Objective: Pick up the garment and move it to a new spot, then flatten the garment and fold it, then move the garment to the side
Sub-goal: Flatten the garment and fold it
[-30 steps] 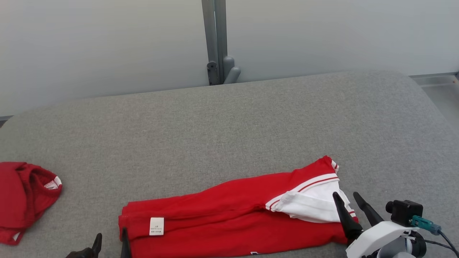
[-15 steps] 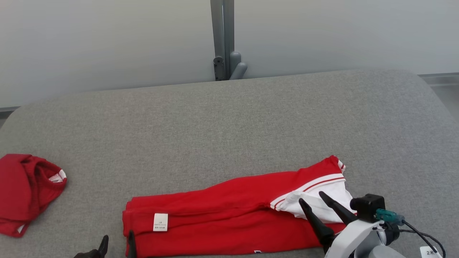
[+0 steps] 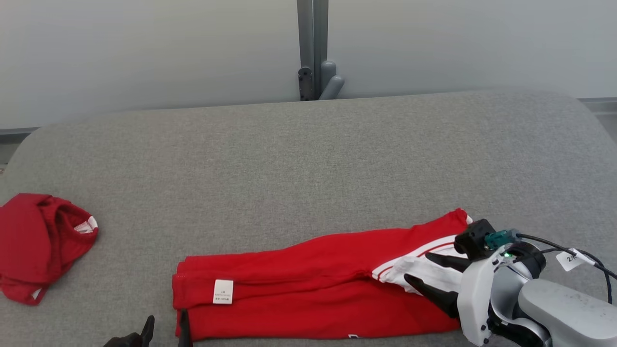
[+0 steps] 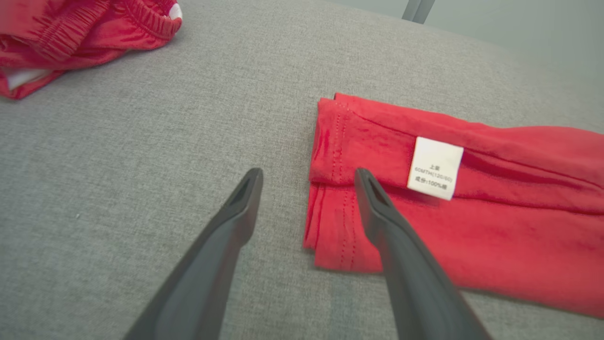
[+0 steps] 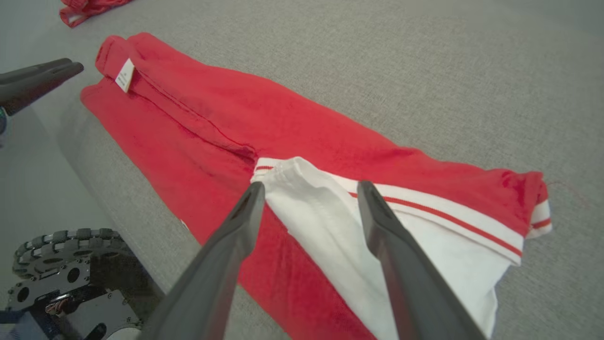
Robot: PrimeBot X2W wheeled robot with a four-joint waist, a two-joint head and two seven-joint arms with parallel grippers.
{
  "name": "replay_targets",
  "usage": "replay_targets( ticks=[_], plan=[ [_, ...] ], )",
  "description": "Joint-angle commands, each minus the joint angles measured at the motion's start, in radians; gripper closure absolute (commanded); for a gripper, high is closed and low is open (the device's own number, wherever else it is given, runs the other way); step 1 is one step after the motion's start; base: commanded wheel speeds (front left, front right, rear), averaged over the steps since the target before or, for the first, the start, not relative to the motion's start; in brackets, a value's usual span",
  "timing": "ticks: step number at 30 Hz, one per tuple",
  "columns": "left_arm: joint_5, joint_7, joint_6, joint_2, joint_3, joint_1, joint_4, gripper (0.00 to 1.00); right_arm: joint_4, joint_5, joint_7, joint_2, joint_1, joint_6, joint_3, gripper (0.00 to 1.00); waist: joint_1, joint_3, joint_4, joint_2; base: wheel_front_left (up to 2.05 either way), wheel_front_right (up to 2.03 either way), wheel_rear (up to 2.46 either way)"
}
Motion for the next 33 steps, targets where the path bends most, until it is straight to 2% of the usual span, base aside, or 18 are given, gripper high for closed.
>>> replay_targets(
  ticks=[1, 8, 21, 24, 26, 27, 31, 33],
  plan=[
    [-0.001, 0.000, 0.007, 0.003, -0.002, -0.018, -0.002, 0.00, -0.007, 0.024, 0.012, -0.009, -0.013, 0.000, 0.016, 0.00, 0.0000, 0.006, 0.012, -0.0001, 0.00, 0.00, 0.00],
    [-0.016, 0.000, 0.013, 0.003, -0.021, -0.027, 0.000, 0.00, -0.018, 0.096, 0.073, -0.098, -0.157, -0.001, 0.185, 0.00, 0.0000, 0.027, 0.053, -0.0001, 0.00, 0.00, 0.00],
    [-0.024, 0.000, 0.016, 0.003, -0.037, -0.054, -0.001, 0.00, -0.042, 0.108, 0.176, -0.113, -0.192, -0.001, 0.226, 0.00, 0.0000, 0.070, 0.093, -0.0001, 0.00, 0.00, 0.00],
    [-0.026, 0.000, 0.016, 0.003, -0.042, -0.056, -0.002, 0.00, -0.050, 0.098, 0.205, -0.113, -0.183, -0.001, 0.226, 0.11, 0.0000, 0.076, 0.099, -0.0001, 0.00, 0.00, 0.00],
    [-0.027, 0.000, 0.017, 0.003, -0.042, -0.058, -0.003, 0.00, -0.051, 0.095, 0.212, -0.112, -0.183, -0.001, 0.226, 0.25, 0.0000, 0.080, 0.102, -0.0001, 0.00, 0.00, 0.00],
    [-0.028, 0.000, 0.016, 0.003, -0.042, -0.059, -0.004, 0.00, -0.051, 0.091, 0.215, -0.111, -0.182, -0.001, 0.226, 0.45, 0.0000, 0.081, 0.104, -0.0001, 0.00, 0.00, 0.00],
    [-0.030, 0.000, 0.017, 0.003, -0.042, -0.060, -0.004, 0.00, -0.051, 0.087, 0.220, -0.106, -0.175, -0.001, 0.226, 1.00, 0.0000, 0.085, 0.107, -0.0001, 0.00, 0.00, 0.00],
    [-0.031, 0.000, 0.017, 0.003, -0.041, -0.059, -0.006, 0.00, -0.048, 0.090, 0.214, -0.104, -0.174, -0.001, 0.226, 1.00, 0.0000, 0.085, 0.107, -0.0001, 0.00, 0.00, 0.00]
  ],
)
